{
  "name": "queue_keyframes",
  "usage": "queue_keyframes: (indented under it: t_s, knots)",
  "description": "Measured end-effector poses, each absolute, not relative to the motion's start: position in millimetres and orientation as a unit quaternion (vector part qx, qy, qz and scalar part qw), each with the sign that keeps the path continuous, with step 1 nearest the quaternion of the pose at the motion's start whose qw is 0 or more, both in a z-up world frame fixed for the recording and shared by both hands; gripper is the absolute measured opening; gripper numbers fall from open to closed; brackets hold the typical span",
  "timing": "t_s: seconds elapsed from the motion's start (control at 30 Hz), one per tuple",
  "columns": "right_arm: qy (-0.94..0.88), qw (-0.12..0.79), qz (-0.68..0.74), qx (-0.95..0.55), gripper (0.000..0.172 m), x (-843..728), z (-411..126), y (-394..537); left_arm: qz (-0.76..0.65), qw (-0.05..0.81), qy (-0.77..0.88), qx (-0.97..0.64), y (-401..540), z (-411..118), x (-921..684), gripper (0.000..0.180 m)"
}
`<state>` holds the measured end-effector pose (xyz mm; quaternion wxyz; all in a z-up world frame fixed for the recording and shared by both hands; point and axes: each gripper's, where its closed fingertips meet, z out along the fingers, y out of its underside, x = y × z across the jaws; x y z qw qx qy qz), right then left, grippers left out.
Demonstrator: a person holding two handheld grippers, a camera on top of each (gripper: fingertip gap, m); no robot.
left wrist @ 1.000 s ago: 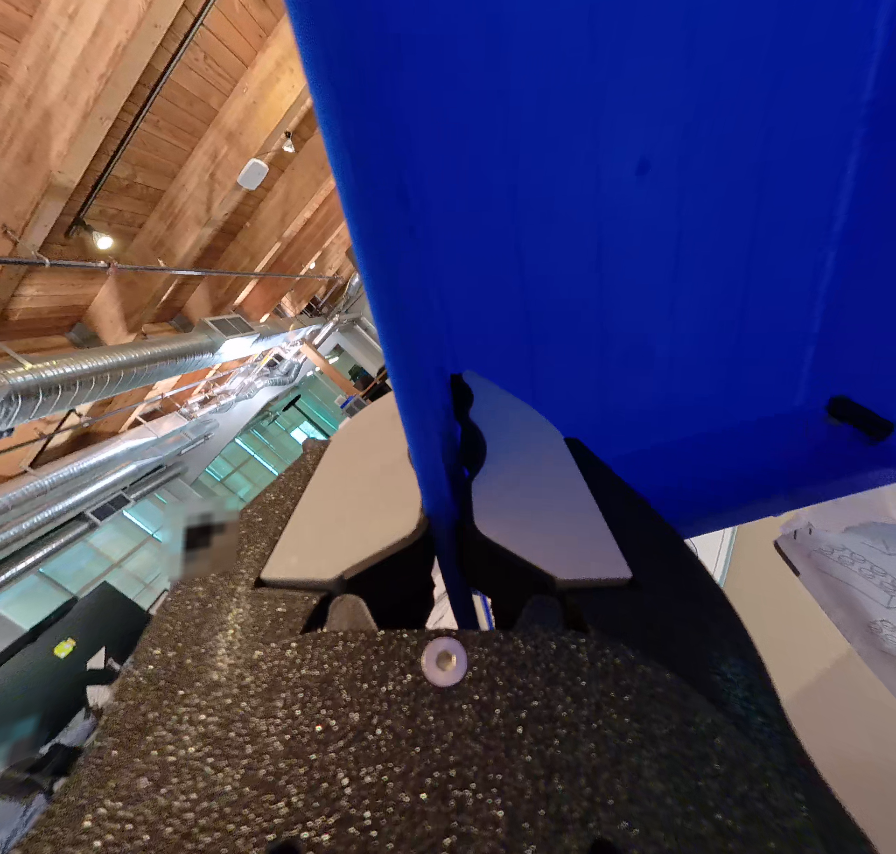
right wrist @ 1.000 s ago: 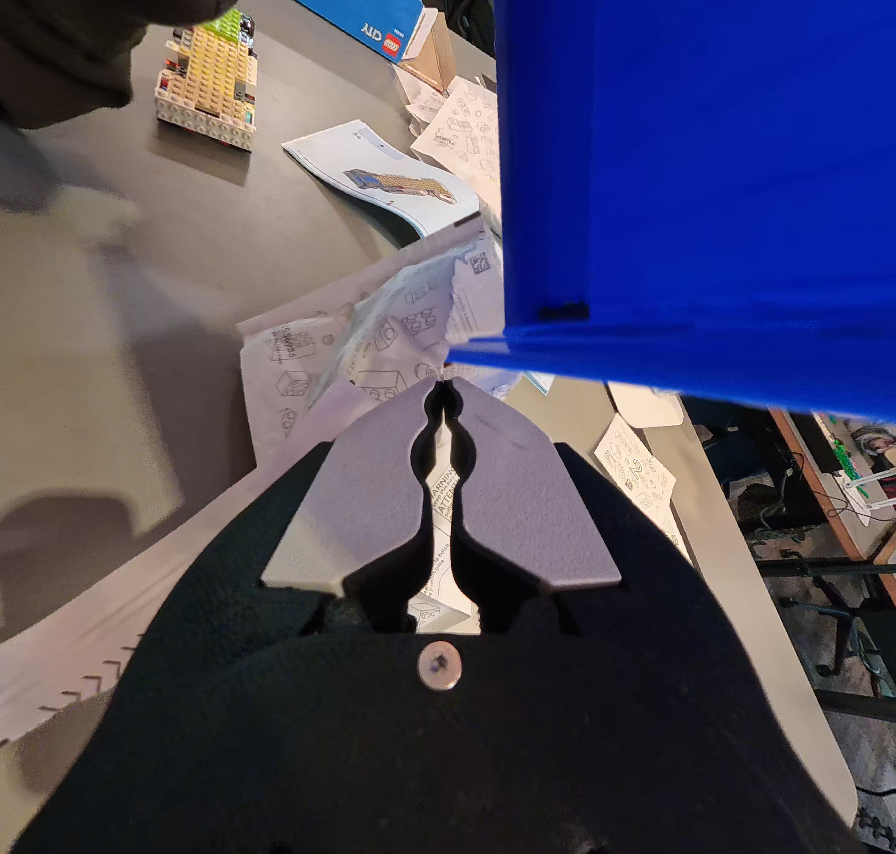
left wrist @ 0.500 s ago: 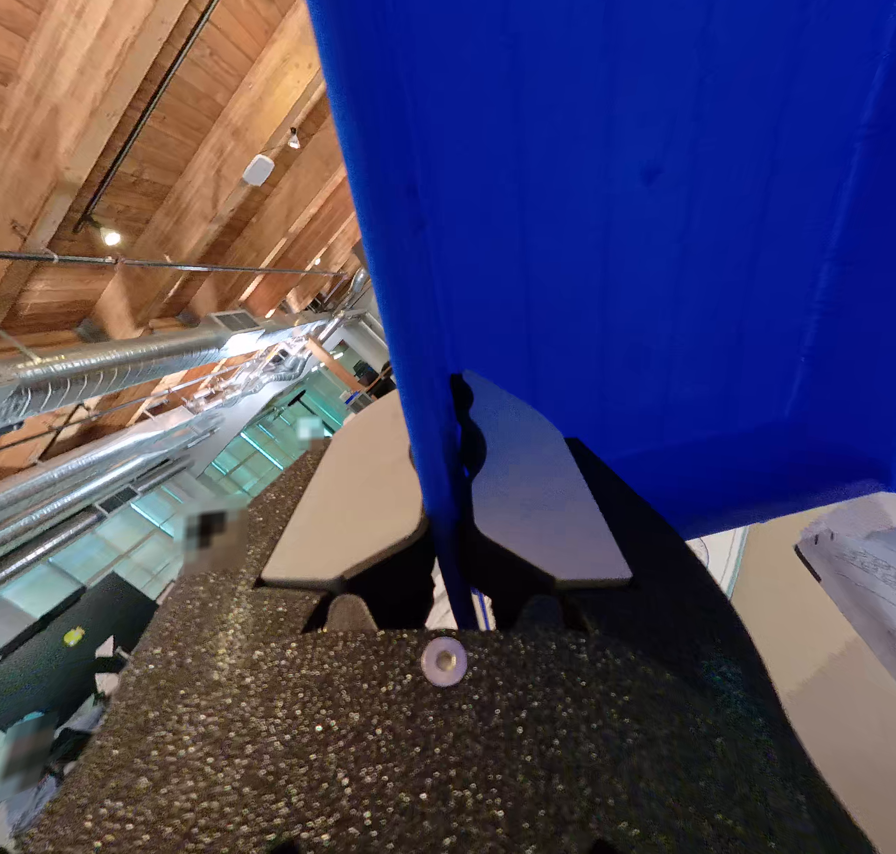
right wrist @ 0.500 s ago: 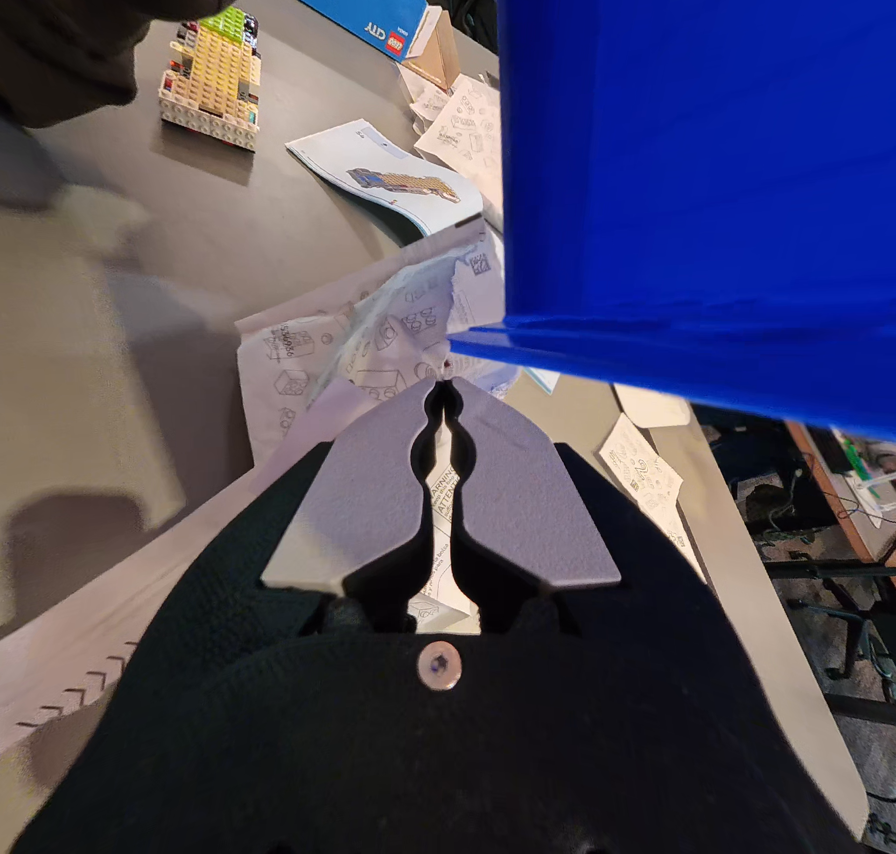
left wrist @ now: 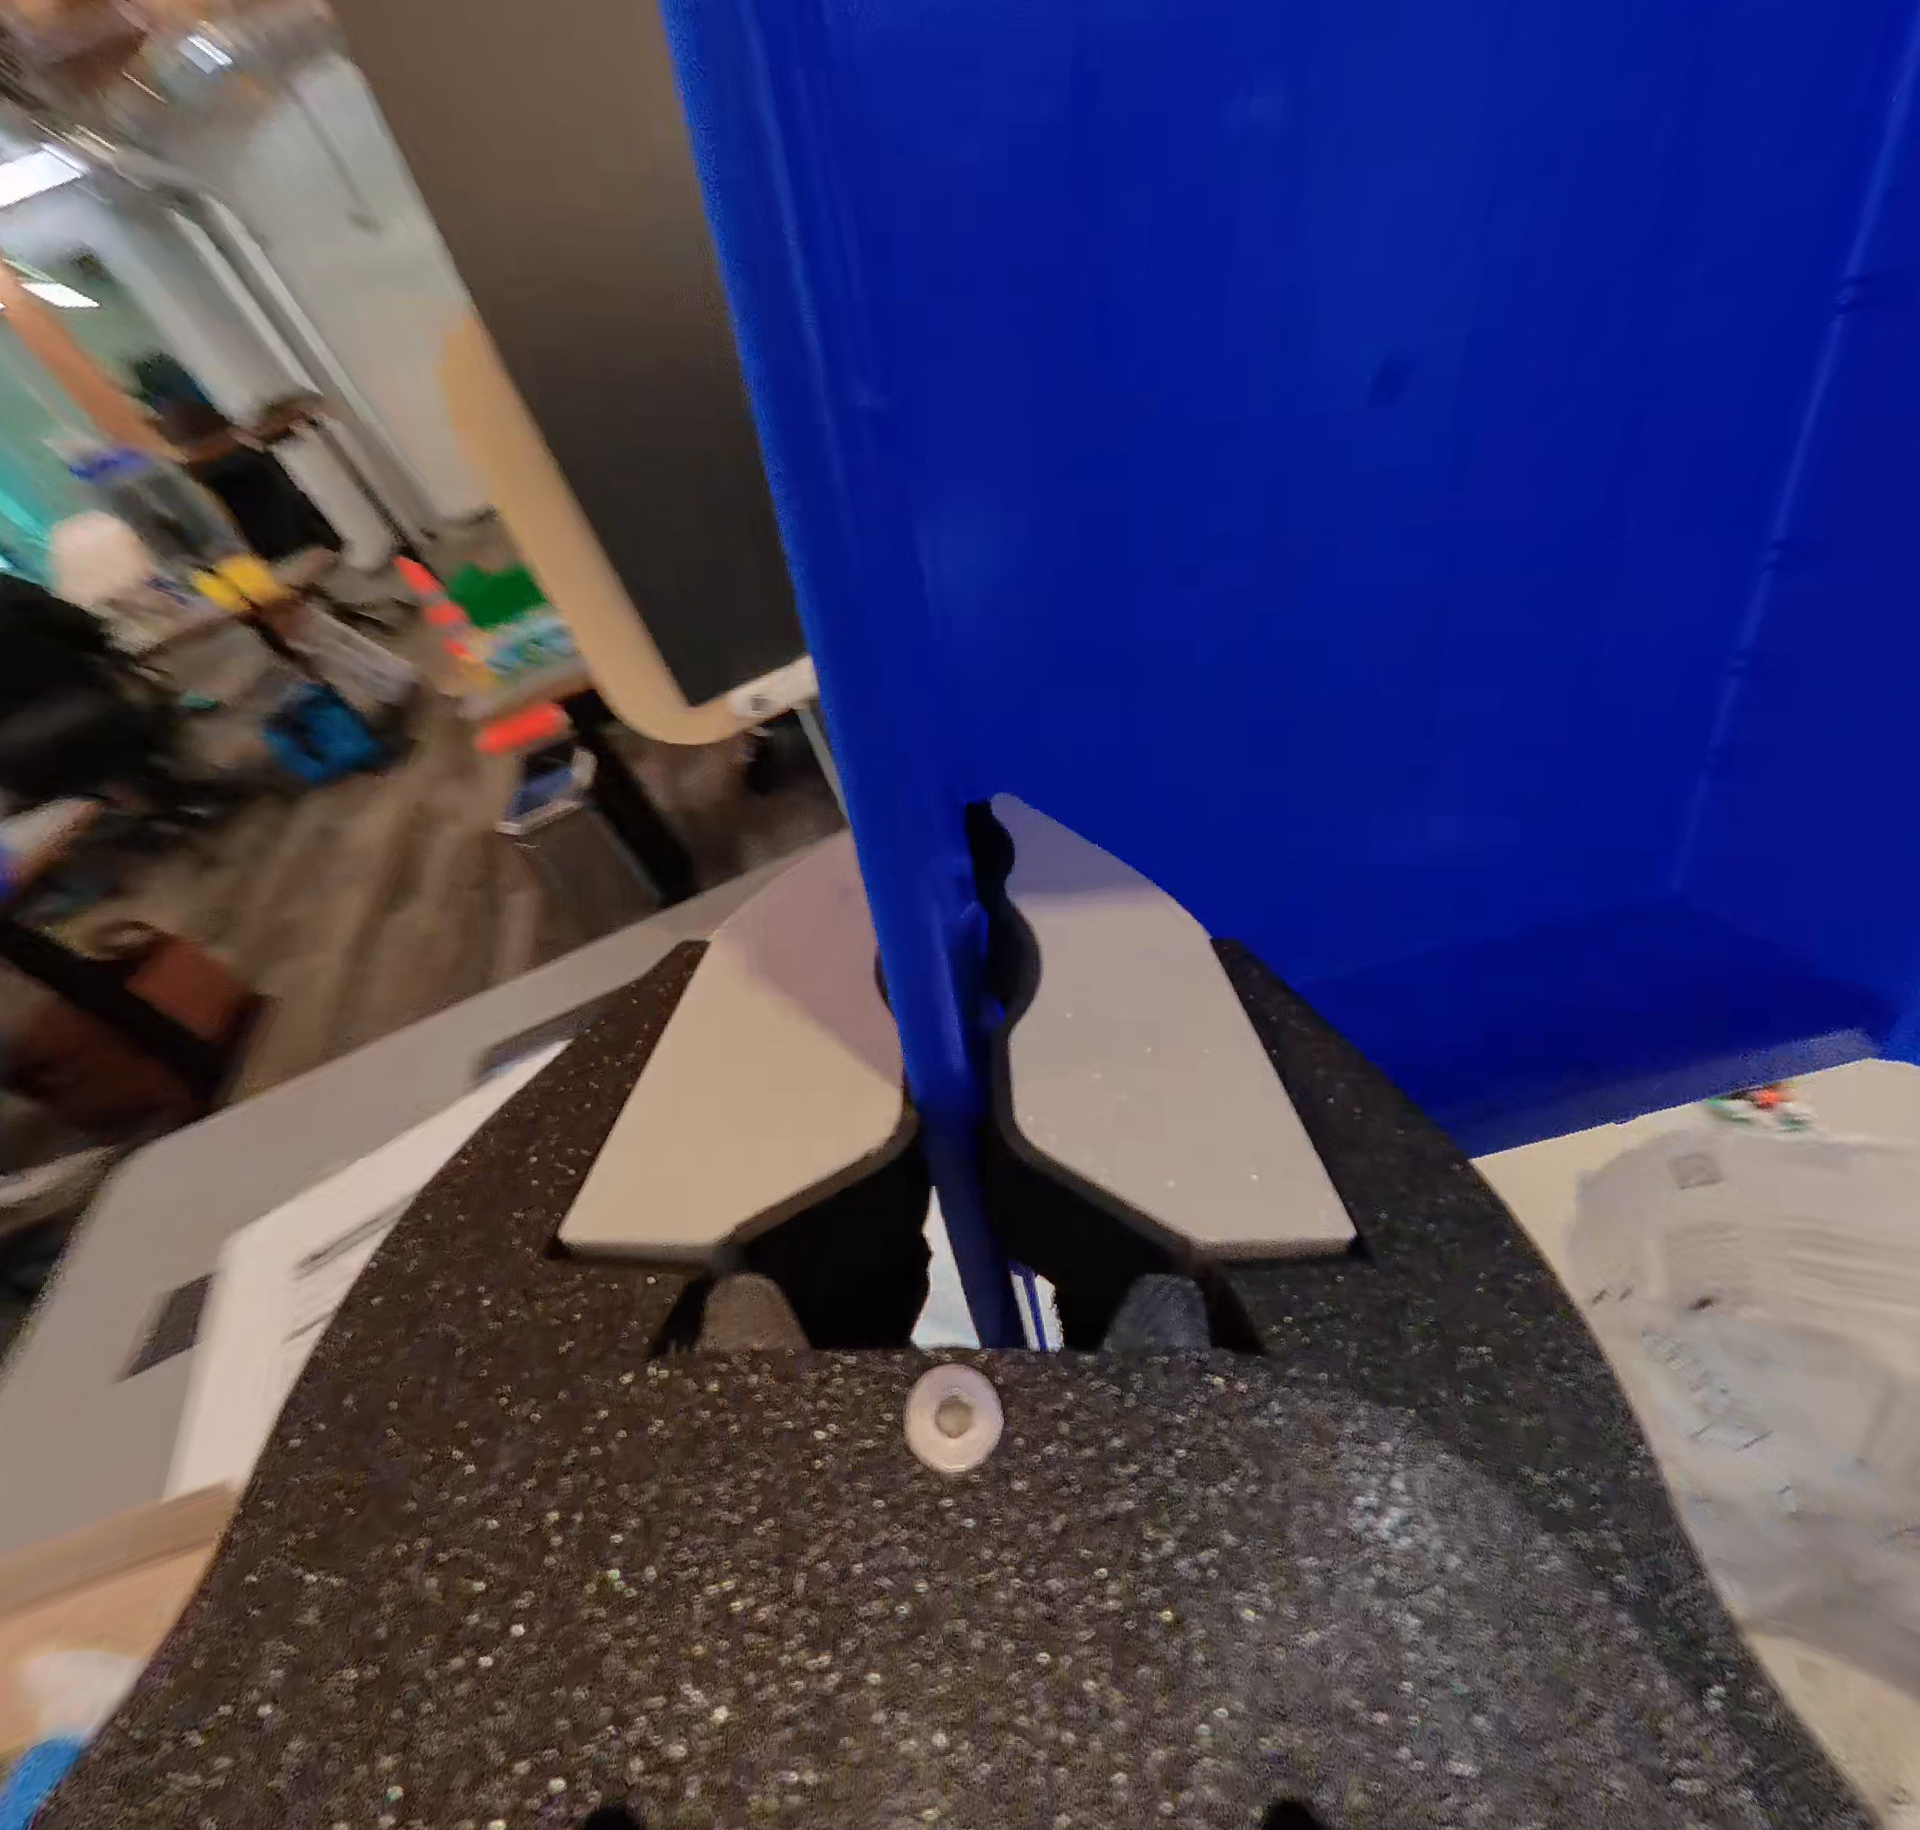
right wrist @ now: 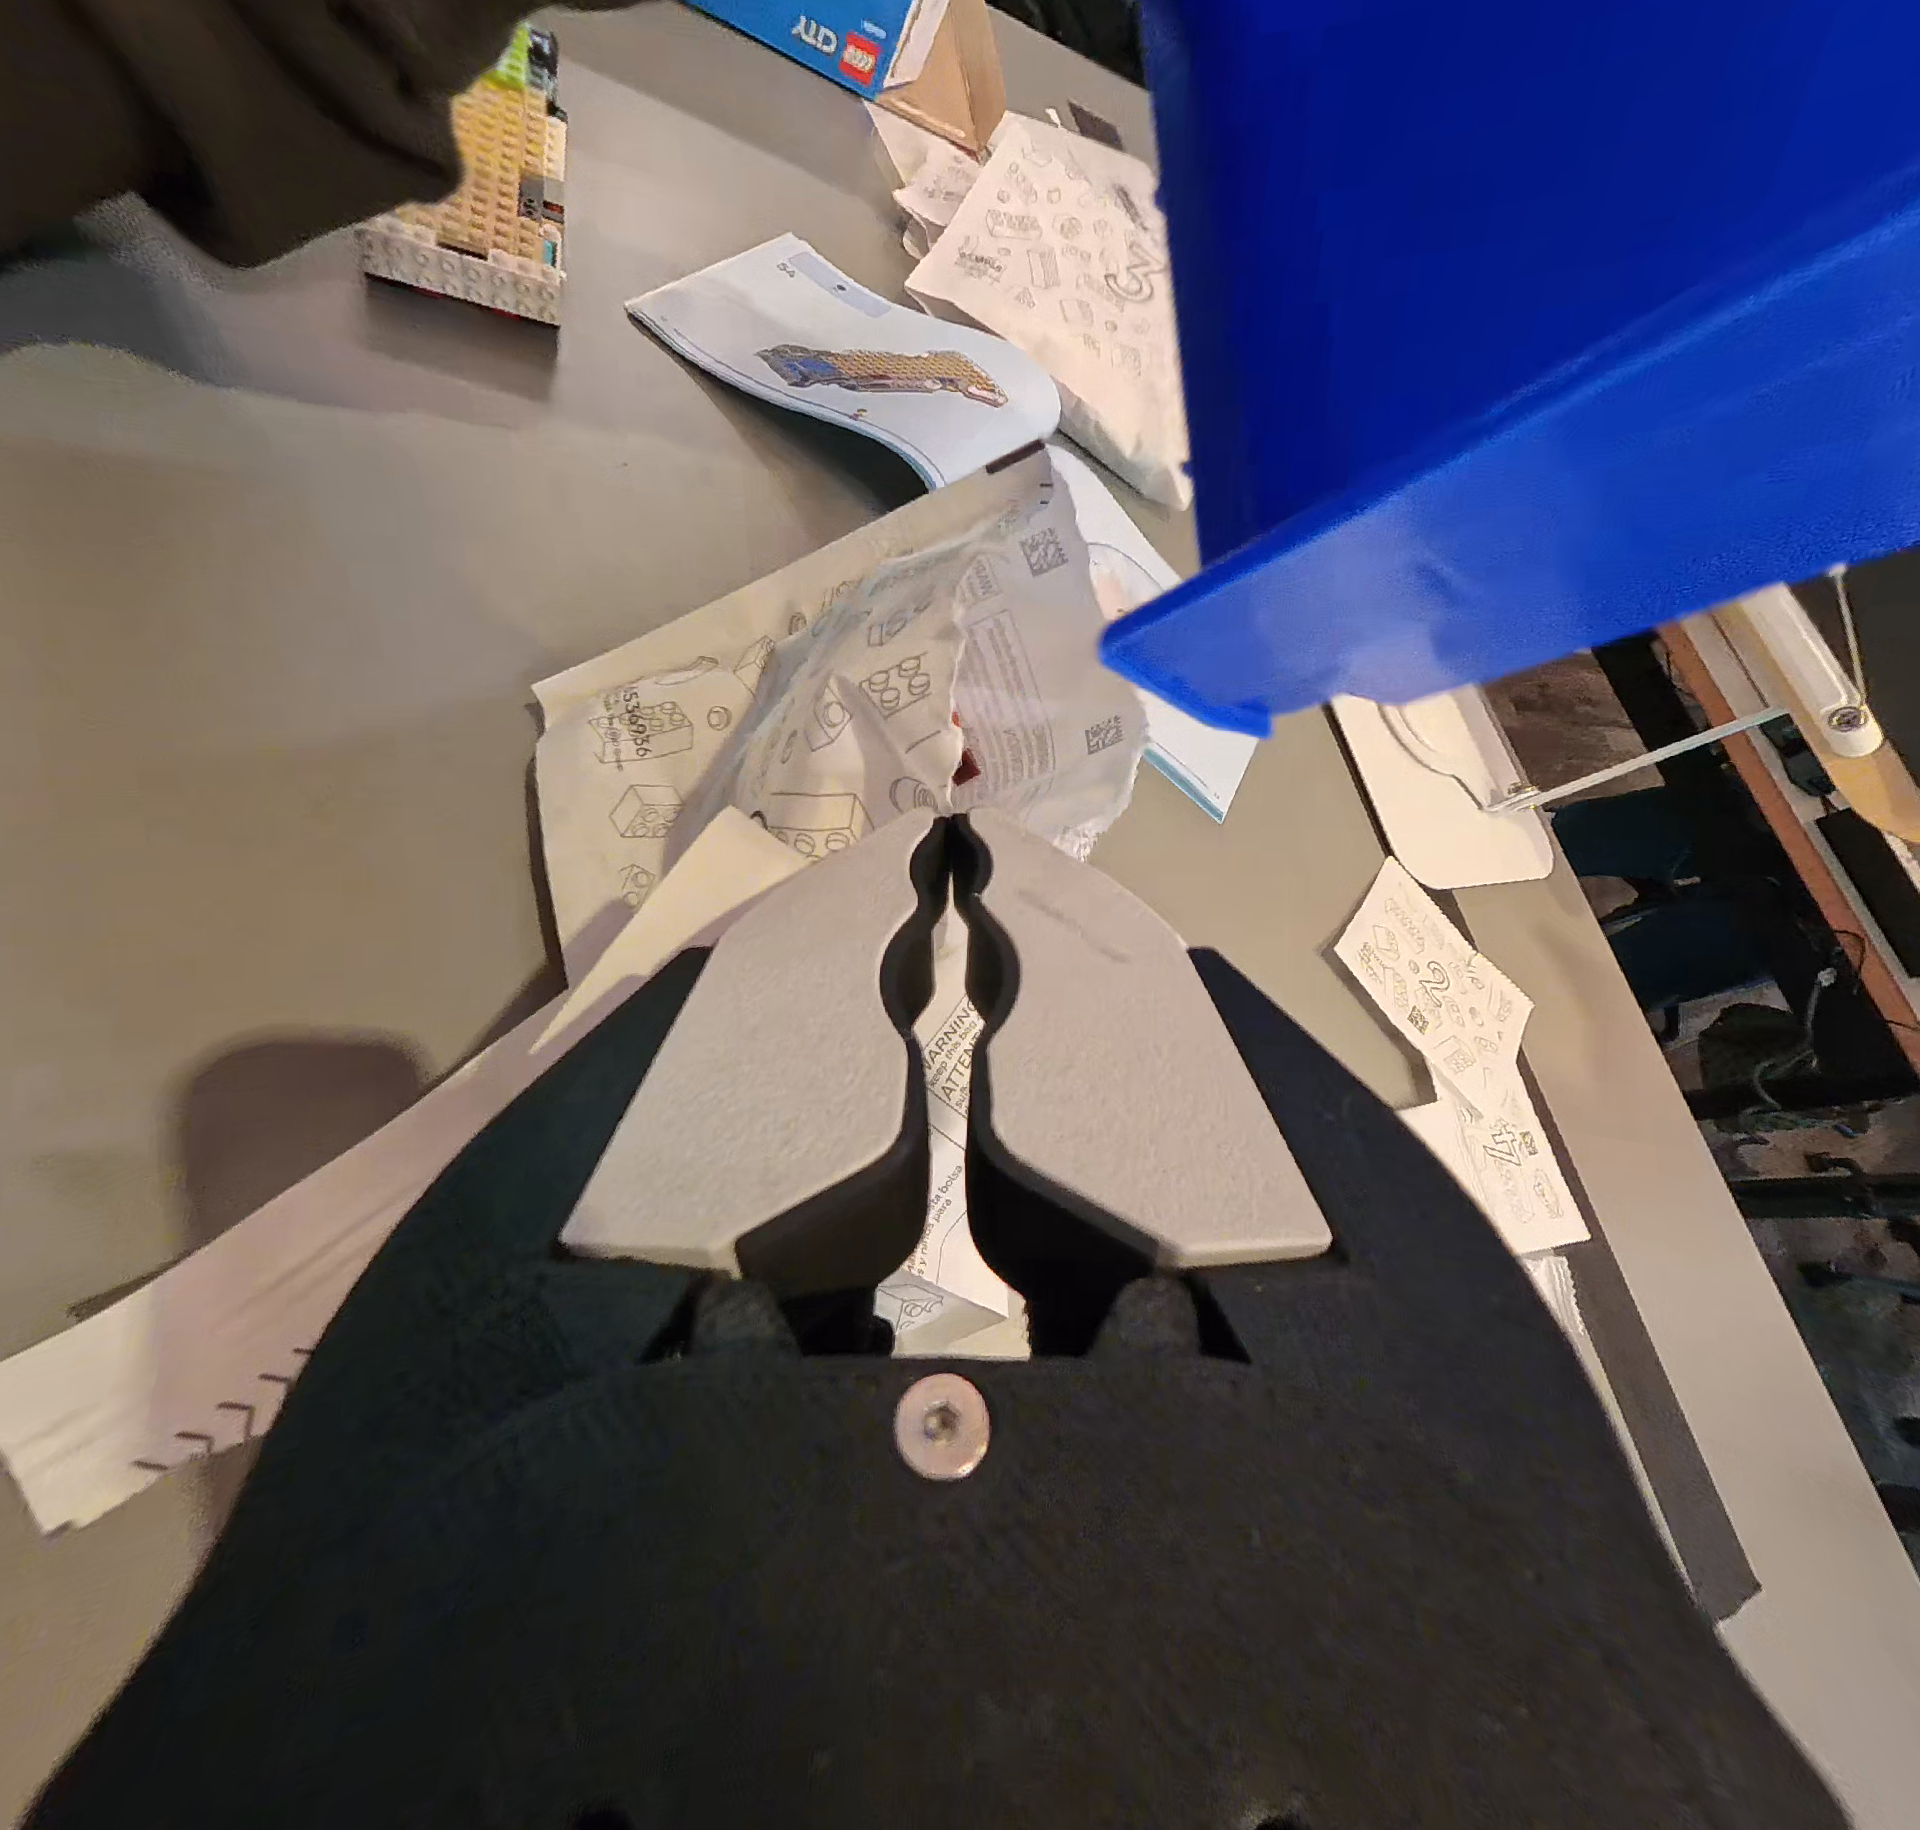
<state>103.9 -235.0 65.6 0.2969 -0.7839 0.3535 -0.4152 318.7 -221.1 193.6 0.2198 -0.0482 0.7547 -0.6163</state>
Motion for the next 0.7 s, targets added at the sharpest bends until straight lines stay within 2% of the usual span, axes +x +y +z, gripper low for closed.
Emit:
queue_keyframes:
  t_s: [0.23, 0.43, 0.57, 0.7]
  knots:
    - [0.348, 0.26, -0.43, -0.792, 0.0, 103, 66, -230, -0.551, -0.009, 0.834, 0.016, -352, 174, 273, 0.006]
    - [0.357, 0.251, -0.437, -0.786, 0.0, 96, 67, -231, -0.41, -0.198, 0.887, 0.071, -452, 101, 180, 0.005]
    - [0.367, 0.246, -0.441, -0.782, 0.0, 90, 64, -235, -0.336, -0.267, 0.899, 0.085, -482, 48, 129, 0.006]
    - [0.371, 0.248, -0.441, -0.778, 0.0, 86, 62, -238, -0.274, -0.283, 0.915, 0.089, -496, 4, 107, 0.006]
